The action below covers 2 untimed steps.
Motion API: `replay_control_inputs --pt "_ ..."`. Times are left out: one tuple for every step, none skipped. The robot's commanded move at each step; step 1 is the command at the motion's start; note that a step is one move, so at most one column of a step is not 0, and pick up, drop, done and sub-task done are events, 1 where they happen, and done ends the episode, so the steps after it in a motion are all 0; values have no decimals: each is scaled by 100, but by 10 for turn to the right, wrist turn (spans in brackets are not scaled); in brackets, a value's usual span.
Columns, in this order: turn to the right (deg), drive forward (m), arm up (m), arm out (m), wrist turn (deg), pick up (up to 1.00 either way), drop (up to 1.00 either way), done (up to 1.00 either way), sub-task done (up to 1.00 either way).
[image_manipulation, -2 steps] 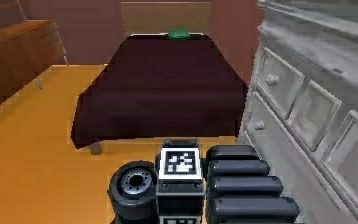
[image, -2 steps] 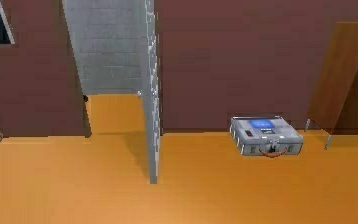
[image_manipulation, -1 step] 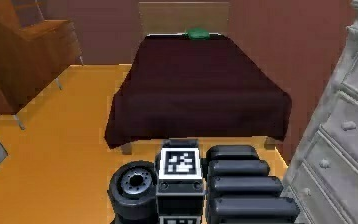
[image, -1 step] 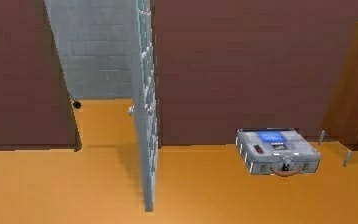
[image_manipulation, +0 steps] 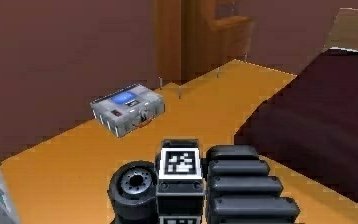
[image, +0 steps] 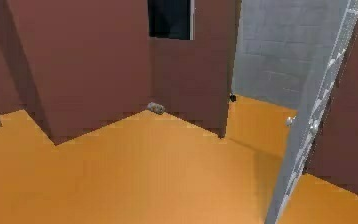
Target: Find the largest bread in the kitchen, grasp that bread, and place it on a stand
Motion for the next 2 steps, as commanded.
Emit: replay_control_inputs --pt "-420 0 0 0 0 0 0 0 0" --pt "-30 0 0 0 0 0 0 0 0"
